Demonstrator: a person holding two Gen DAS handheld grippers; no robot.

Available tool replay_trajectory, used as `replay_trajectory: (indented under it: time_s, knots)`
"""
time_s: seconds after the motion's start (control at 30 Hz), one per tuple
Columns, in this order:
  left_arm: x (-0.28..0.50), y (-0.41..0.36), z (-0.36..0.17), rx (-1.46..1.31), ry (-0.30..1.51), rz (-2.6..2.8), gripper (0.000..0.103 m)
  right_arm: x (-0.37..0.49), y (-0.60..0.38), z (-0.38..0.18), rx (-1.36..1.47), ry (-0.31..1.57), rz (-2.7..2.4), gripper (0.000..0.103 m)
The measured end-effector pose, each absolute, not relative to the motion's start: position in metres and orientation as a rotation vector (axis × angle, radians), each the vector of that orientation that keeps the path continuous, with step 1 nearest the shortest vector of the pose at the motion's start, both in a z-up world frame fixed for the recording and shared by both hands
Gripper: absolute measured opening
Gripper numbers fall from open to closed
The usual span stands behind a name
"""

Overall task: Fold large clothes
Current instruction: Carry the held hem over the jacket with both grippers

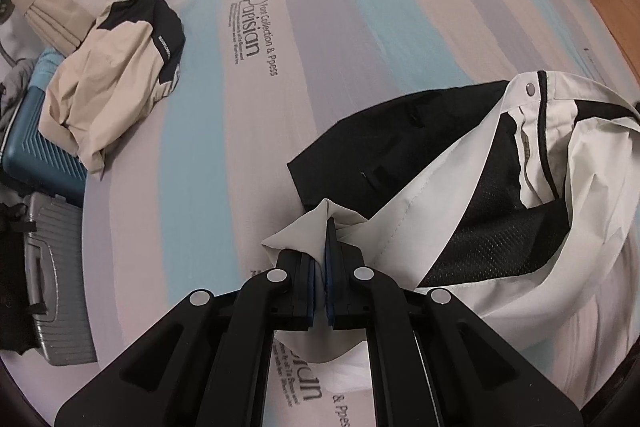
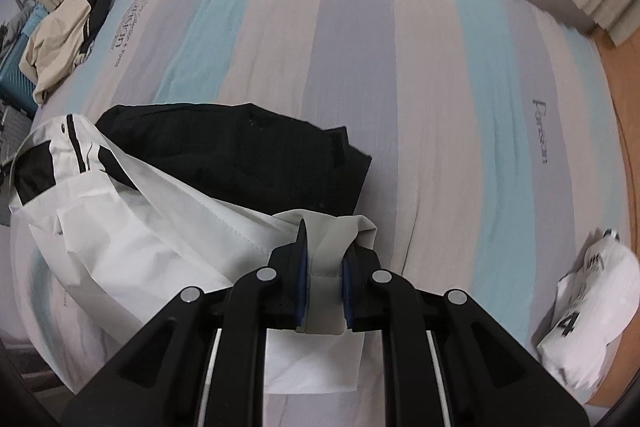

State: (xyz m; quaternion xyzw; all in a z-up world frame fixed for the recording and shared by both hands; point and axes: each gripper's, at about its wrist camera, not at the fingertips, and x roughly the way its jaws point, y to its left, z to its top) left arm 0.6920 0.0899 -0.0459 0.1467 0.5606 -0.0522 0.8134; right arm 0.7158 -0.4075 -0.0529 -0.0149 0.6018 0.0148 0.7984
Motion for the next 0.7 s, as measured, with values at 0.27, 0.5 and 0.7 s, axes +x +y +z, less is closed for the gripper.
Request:
replay_trajectory:
  time_s: [0.27, 0.5, 0.7]
  knots:
    - [0.727, 0.093, -0.068, 0.322, 1.195, -0.087, 0.003, 0.751, -0.406, -0.07, -0.053, 1.289, -0.004, 0.012]
    - [0.752, 0.097, -0.094, 0.315, 1.197, -0.078, 0.003, 0.77, -0.403, -0.095, -0.061, 1.28, -0.033, 0.012]
    - [0.766, 0.1, -0.122, 0.321, 1.211, -0.074, 0.003, 0.783, -0.404, -0.12, -0.058, 1.286, -0.045, 0.012]
